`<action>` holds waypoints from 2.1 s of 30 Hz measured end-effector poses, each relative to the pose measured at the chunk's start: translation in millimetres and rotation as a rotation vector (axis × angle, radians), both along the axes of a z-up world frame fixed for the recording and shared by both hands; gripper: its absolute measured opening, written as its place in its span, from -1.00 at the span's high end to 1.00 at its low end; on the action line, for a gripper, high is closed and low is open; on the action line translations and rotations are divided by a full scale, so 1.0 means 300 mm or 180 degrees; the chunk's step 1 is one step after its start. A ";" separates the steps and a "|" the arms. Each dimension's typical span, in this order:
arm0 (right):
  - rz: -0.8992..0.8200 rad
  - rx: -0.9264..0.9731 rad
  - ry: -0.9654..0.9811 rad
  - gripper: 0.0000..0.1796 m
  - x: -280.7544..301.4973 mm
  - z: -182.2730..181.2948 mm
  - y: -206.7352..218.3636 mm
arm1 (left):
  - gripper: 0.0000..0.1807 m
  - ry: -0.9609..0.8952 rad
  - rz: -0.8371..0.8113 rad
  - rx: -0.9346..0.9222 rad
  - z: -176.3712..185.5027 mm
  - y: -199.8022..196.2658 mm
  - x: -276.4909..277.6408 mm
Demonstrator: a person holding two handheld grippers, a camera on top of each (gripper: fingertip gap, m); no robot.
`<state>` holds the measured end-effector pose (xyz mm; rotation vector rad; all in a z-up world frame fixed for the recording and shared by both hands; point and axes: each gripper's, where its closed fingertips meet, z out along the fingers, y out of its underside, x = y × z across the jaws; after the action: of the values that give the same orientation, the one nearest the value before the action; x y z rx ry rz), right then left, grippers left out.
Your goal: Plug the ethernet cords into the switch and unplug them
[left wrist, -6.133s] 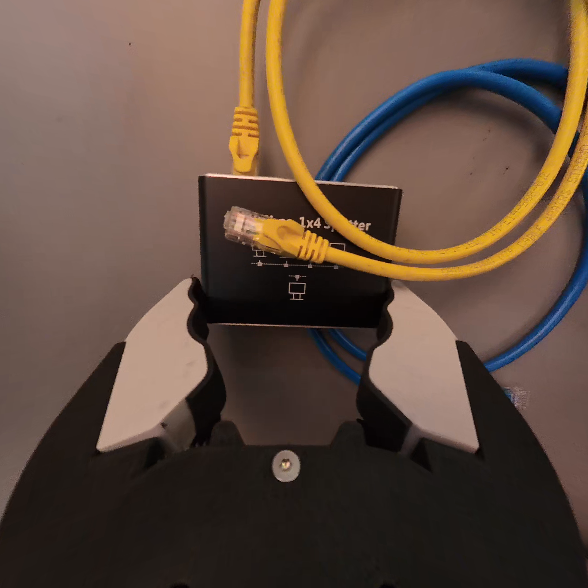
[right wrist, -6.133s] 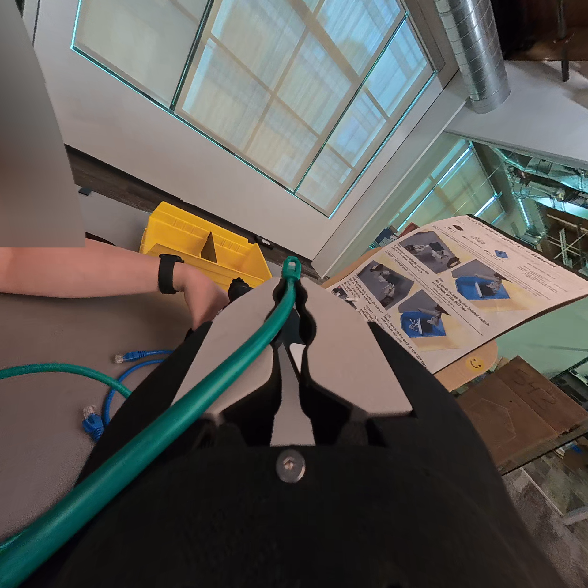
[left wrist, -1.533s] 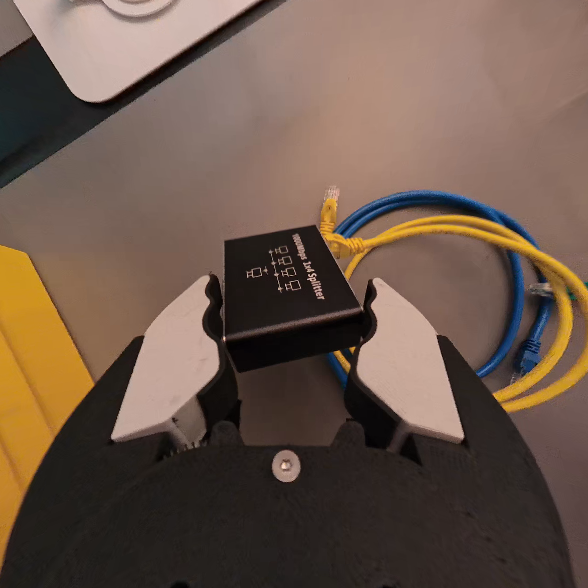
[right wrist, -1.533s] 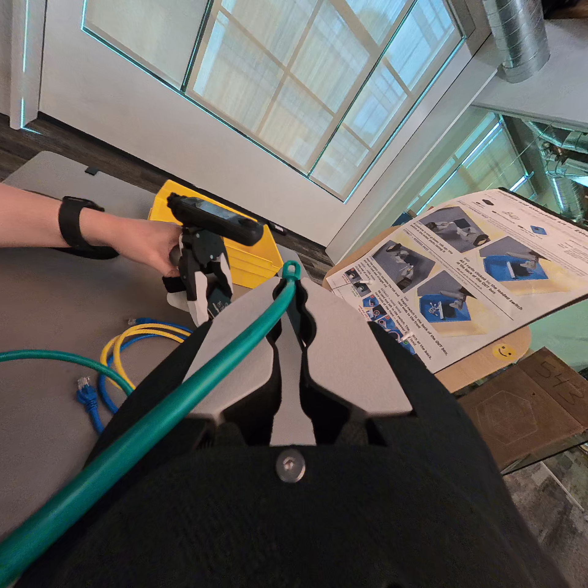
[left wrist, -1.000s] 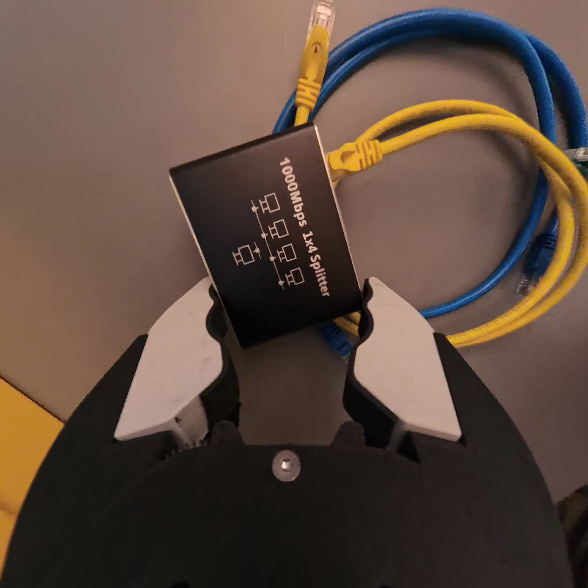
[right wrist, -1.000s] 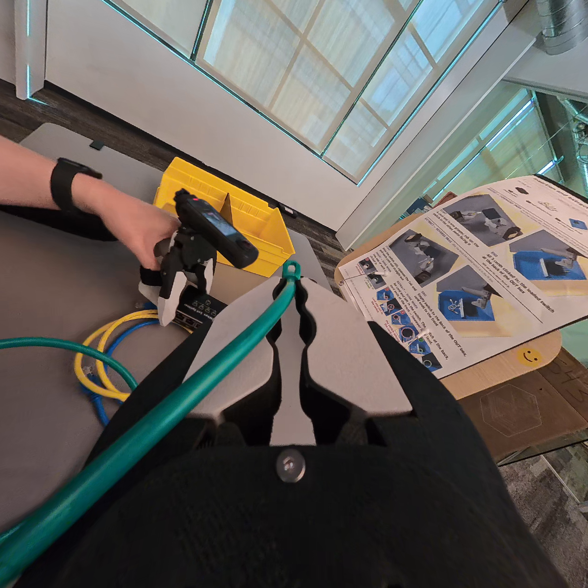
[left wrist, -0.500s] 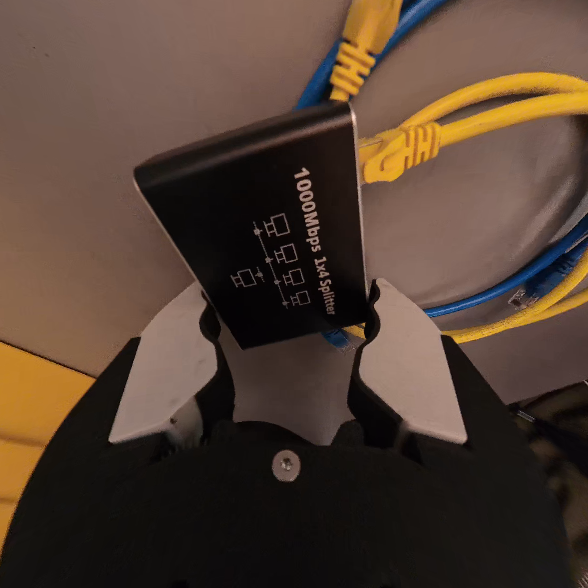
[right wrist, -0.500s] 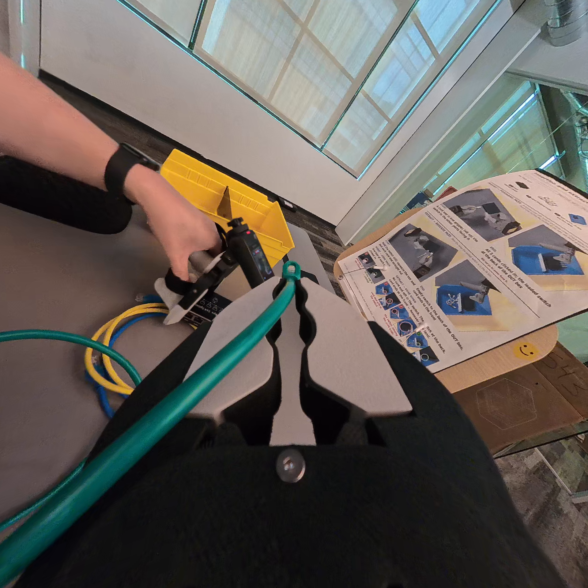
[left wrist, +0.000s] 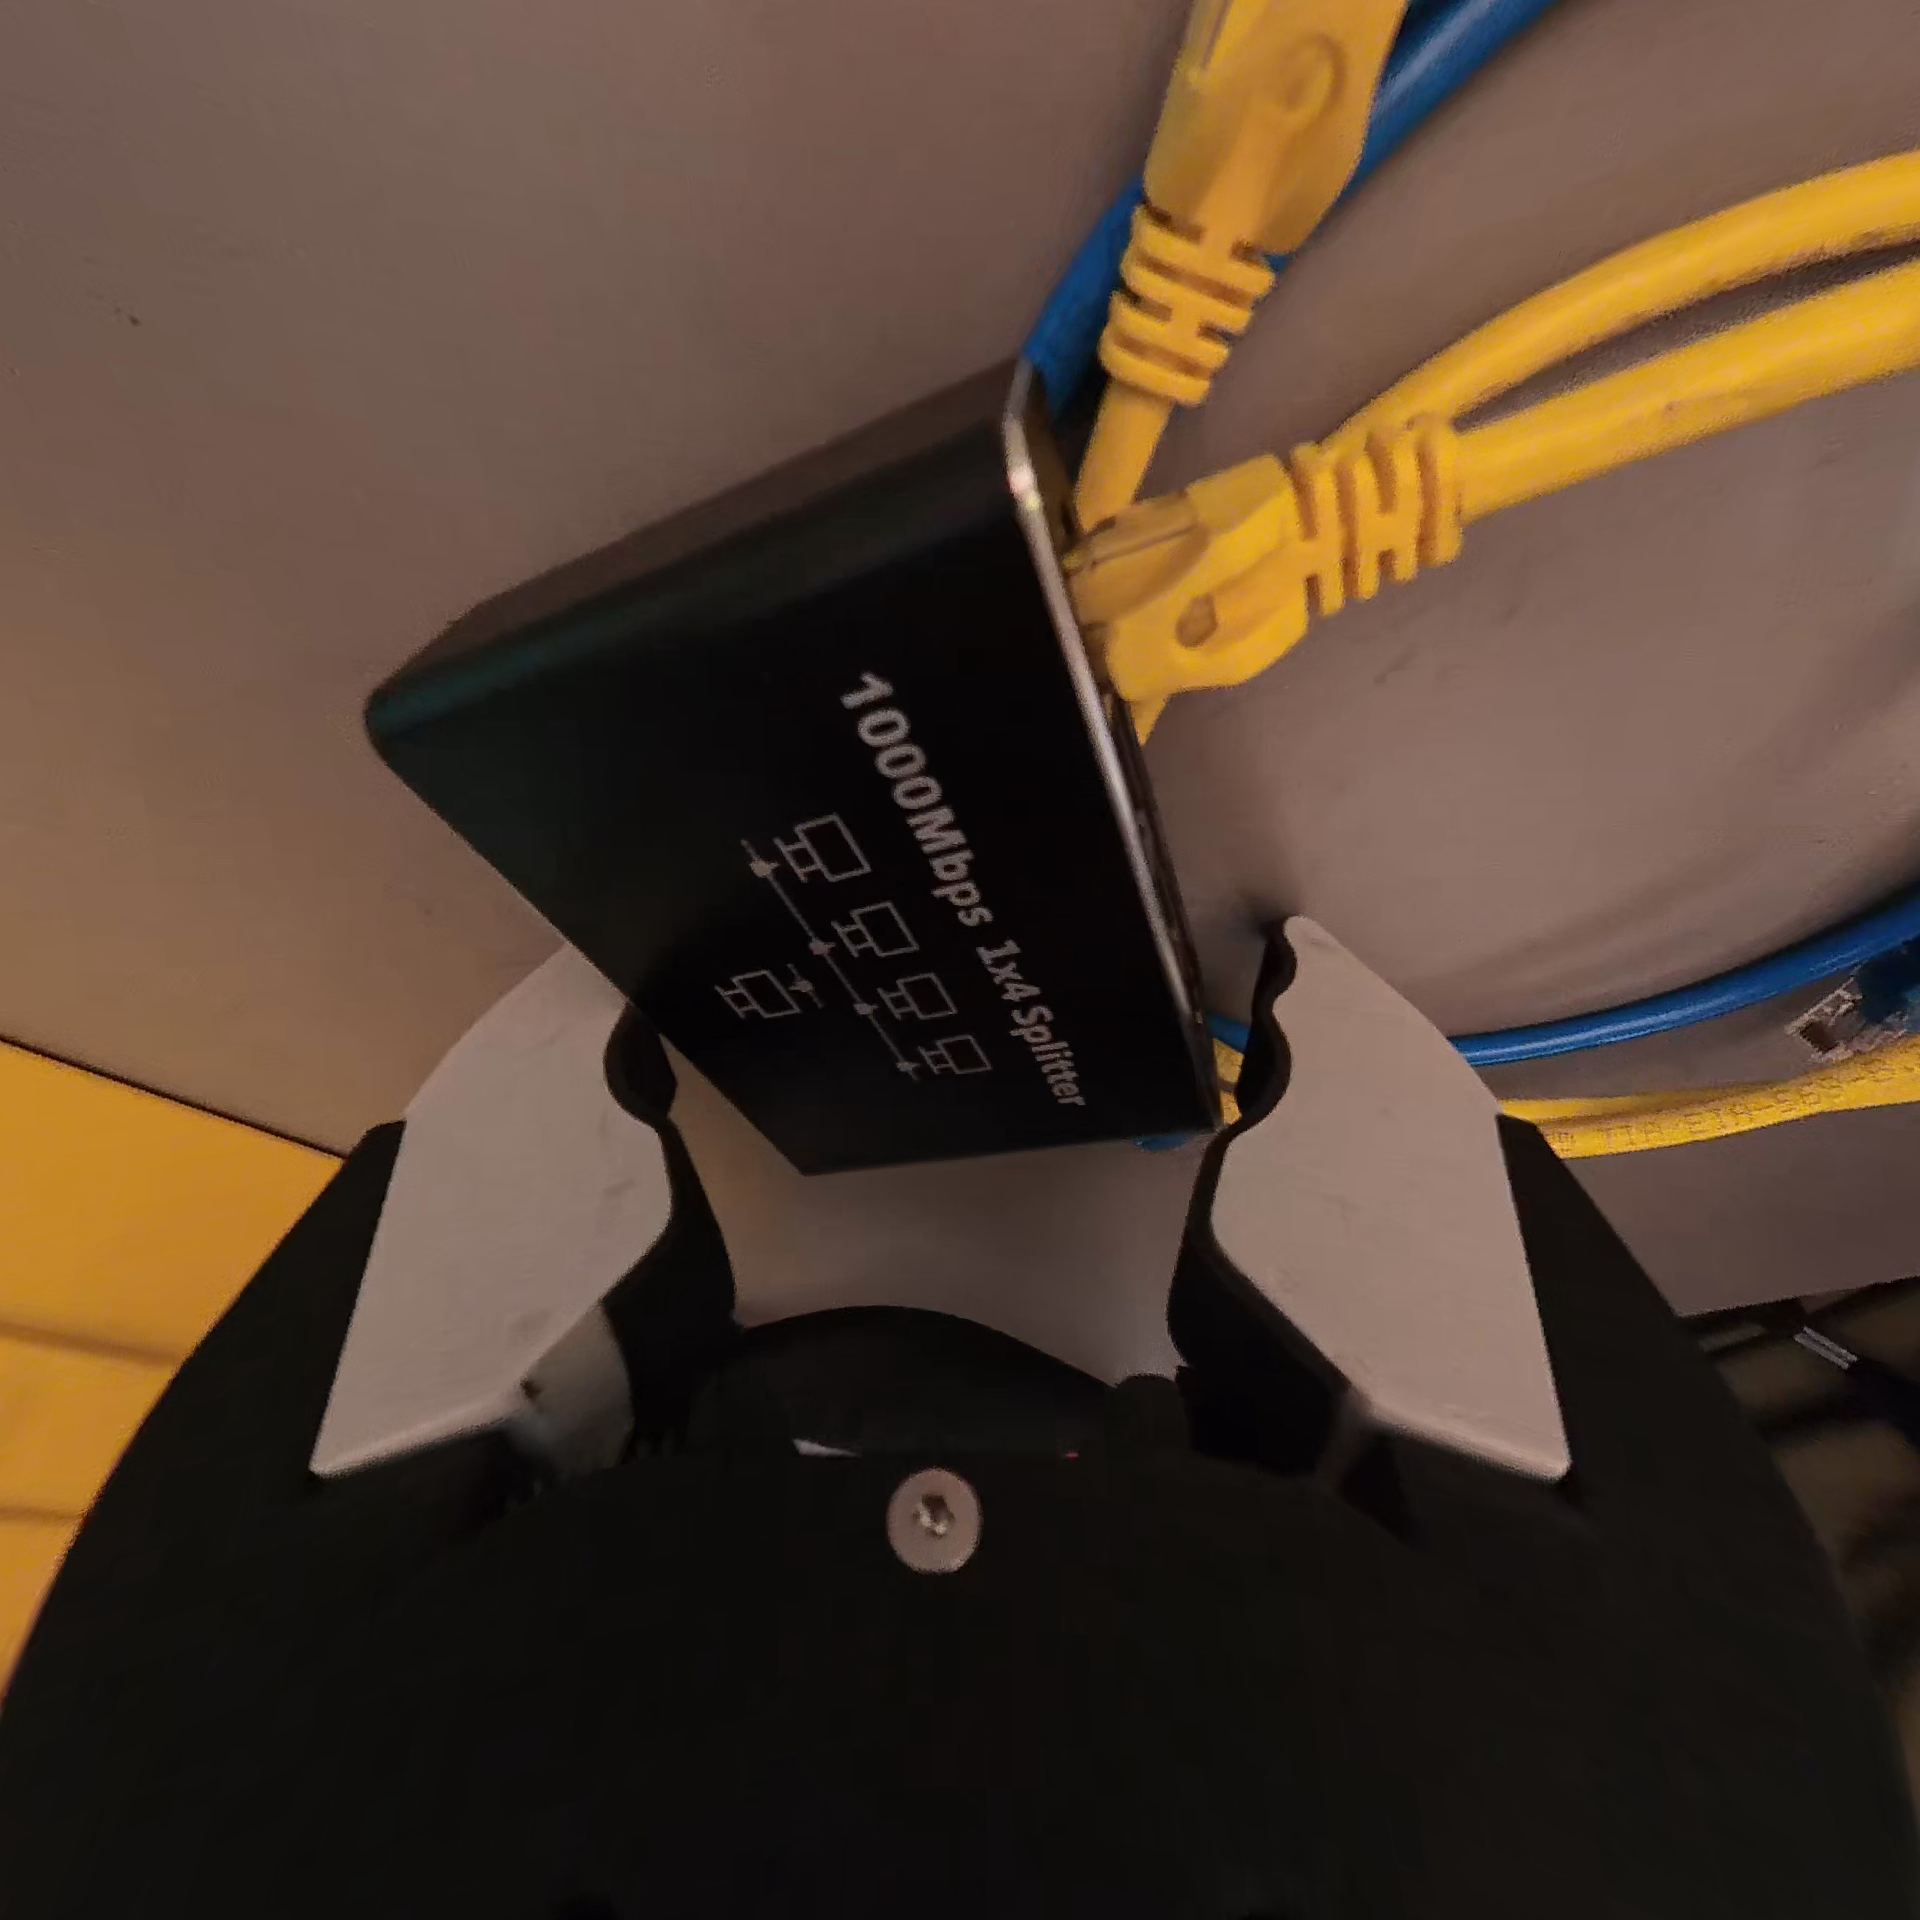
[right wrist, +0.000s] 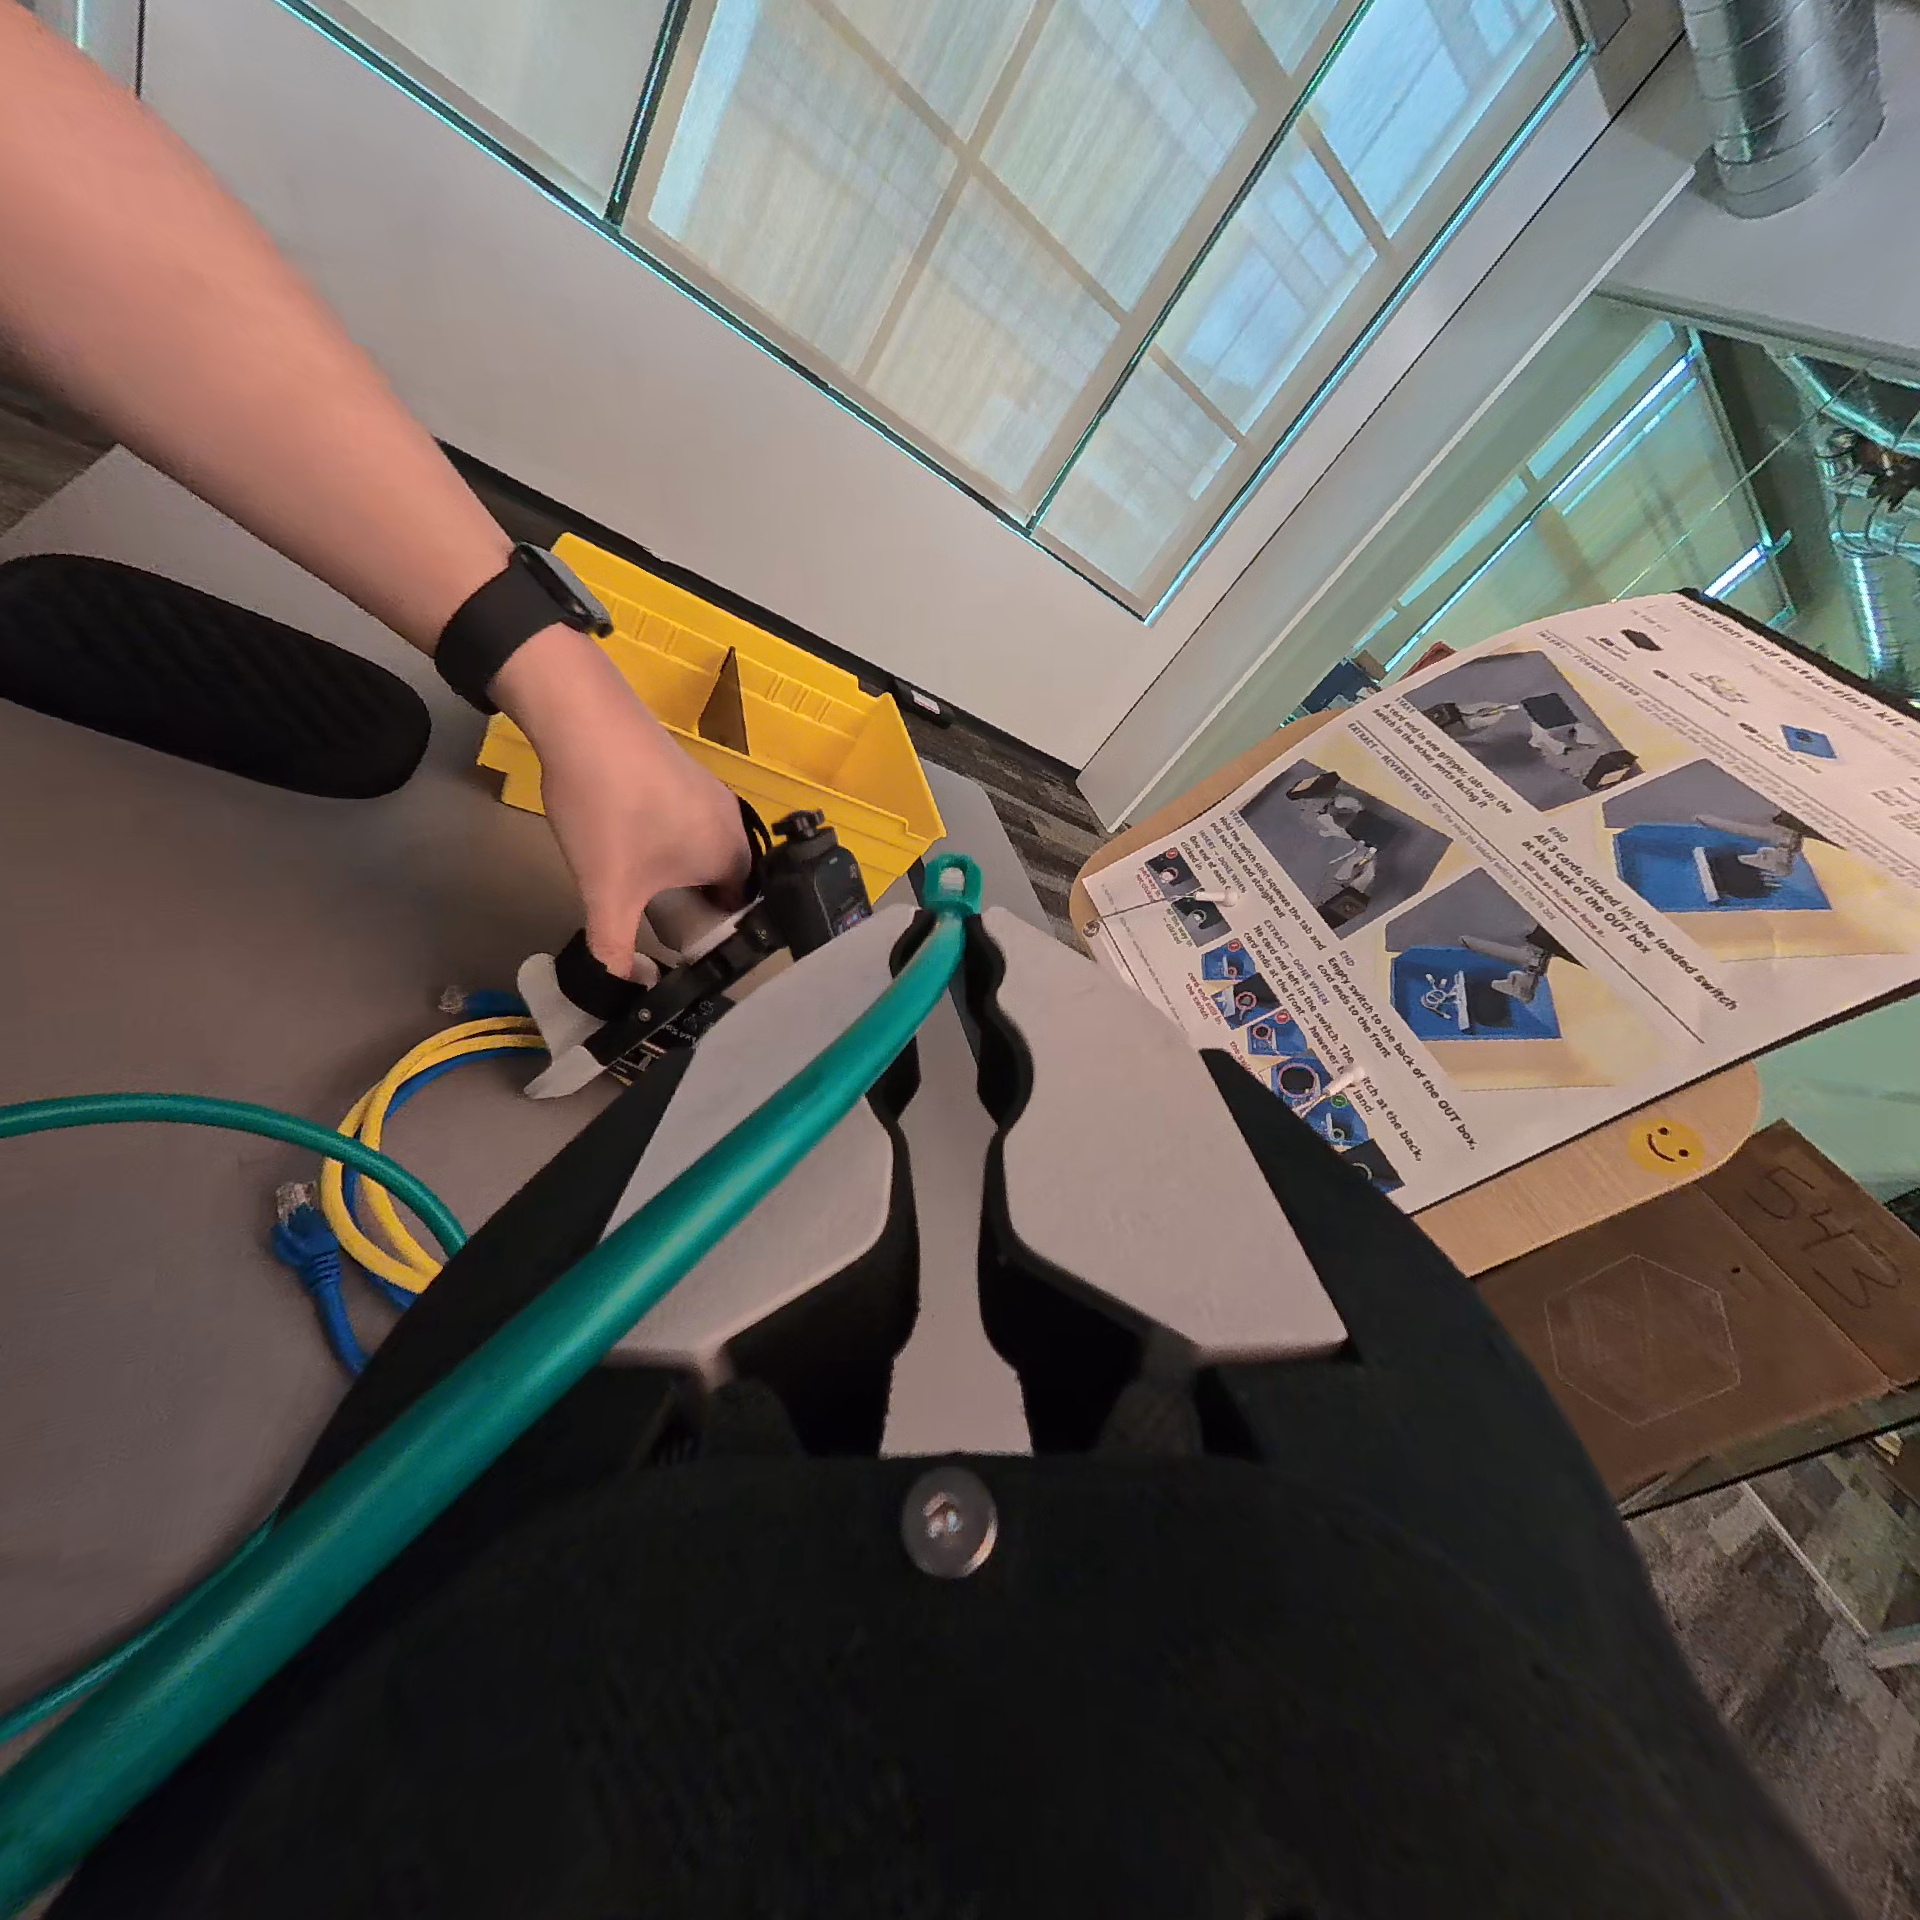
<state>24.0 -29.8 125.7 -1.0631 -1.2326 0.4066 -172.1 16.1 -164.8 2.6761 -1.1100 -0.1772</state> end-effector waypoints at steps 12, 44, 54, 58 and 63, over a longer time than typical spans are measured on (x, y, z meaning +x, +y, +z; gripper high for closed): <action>0.0008 0.0019 0.0040 0.94 0.013 0.008 -0.003 | -0.07 0.0162 -0.0525 0.0457 0.048 0.062 -0.022; -0.0048 -0.0547 0.0177 0.94 -0.172 -0.095 0.115 | -0.04 -0.4552 0.0866 -0.0612 0.382 -0.066 0.262; -0.0042 -0.0736 0.0525 0.94 -0.158 -0.045 0.113 | -0.03 -0.5457 0.1166 -0.0583 0.472 0.038 0.284; 0.0108 -0.0709 0.0385 0.94 -0.190 -0.056 0.081 | -0.02 -0.5711 0.1040 -0.0421 0.528 0.051 0.280; 0.0275 -0.0604 0.0417 0.94 -0.220 -0.047 0.053 | -0.03 -0.5776 0.0677 -0.0119 0.592 0.035 0.292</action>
<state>-41.9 -13.8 111.5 -1.1277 -1.1420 0.6604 -84.6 26.5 12.9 2.3241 -0.8800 2.5421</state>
